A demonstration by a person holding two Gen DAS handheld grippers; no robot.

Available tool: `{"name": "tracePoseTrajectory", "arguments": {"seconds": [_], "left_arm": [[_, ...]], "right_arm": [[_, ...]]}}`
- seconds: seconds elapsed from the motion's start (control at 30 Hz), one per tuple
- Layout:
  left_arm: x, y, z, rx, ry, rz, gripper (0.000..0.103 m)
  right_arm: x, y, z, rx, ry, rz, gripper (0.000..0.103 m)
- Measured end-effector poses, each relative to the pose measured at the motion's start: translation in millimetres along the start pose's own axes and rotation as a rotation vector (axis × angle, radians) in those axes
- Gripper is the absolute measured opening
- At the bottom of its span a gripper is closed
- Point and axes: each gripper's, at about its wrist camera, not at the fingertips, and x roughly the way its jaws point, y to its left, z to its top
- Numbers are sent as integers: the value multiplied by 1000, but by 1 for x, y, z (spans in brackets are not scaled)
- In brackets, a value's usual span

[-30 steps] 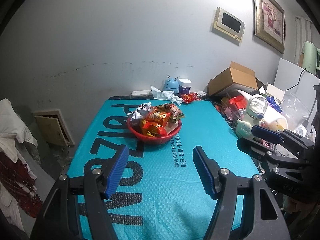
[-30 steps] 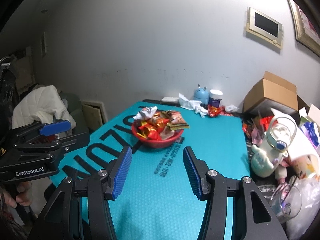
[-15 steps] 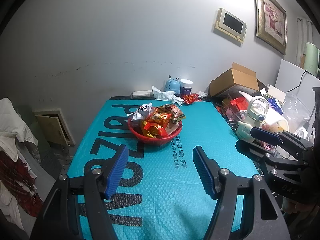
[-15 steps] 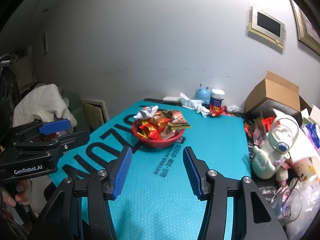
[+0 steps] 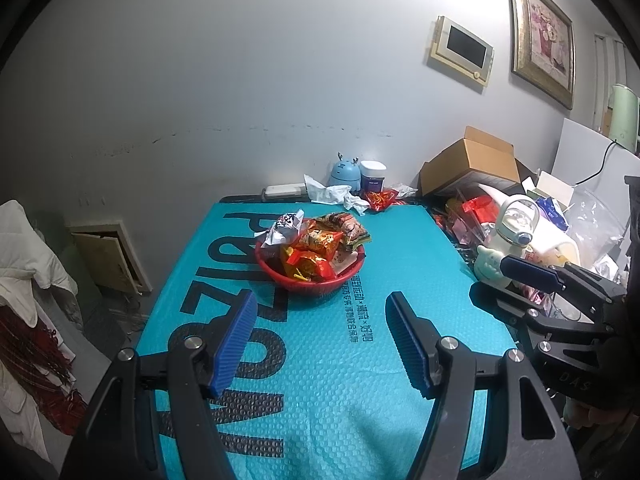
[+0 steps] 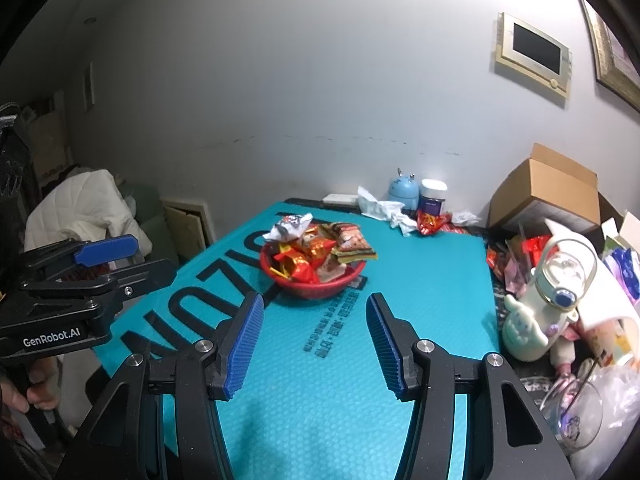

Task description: Organize snacks

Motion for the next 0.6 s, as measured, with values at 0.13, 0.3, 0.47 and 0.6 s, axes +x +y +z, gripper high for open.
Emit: {"name": "tracePoseTrajectory", "arguments": {"seconds": [0.13,0.3,0.47,0.6], "left_arm": [[-1,-1,1,4,-4,-3,66],[0,-5,1,17,-4,3,66],[1,-7,0,22,1,9,66],[1,-8,-1,24,-1,20,66]], "right_arm": [[0,-2,-1,1,0,1,54],[0,-5,-2,3,2,1,54],[-1,-7,-3,10,4,-8,55],[-1,-7,-4,10,7,-11,56]]}}
